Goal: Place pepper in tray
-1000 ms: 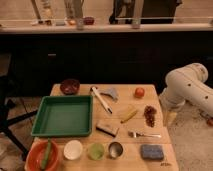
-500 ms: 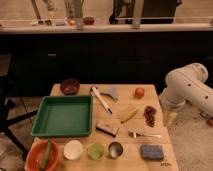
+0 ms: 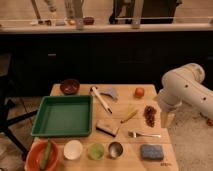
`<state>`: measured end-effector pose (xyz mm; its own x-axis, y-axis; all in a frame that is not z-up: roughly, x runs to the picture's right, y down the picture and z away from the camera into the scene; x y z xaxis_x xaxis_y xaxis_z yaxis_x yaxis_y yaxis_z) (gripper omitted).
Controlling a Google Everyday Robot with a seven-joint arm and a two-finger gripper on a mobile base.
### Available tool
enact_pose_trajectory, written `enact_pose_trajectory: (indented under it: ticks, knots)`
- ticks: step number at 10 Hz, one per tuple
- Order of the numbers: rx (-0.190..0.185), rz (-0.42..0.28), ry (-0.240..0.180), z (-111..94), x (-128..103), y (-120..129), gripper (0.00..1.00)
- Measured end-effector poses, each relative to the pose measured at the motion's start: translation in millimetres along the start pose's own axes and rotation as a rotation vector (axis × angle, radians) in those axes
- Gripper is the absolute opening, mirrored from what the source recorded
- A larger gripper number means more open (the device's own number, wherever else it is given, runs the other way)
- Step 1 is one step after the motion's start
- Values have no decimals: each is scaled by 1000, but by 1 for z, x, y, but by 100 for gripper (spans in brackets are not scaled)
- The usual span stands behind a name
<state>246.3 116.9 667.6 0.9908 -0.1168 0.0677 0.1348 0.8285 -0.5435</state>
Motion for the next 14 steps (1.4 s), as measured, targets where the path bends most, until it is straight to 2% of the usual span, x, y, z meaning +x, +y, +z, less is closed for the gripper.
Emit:
enact_pose_trajectory:
  ticks: [2, 3, 5, 6, 9, 10, 14]
  knots:
    - [-4, -126, -19, -5, -40, 5, 80]
    - [-8, -215, -46, -8, -66, 12, 80]
    - [-18, -327, -88, -9, -94, 28, 80]
    - [-27, -389, -122, -9, -111, 42, 80]
    - [-39, -516, -223, -13, -151, 79, 80]
    - [-39, -537, -242, -15, -157, 87, 80]
    - [-39, -541, -243, -15, -158, 86, 80]
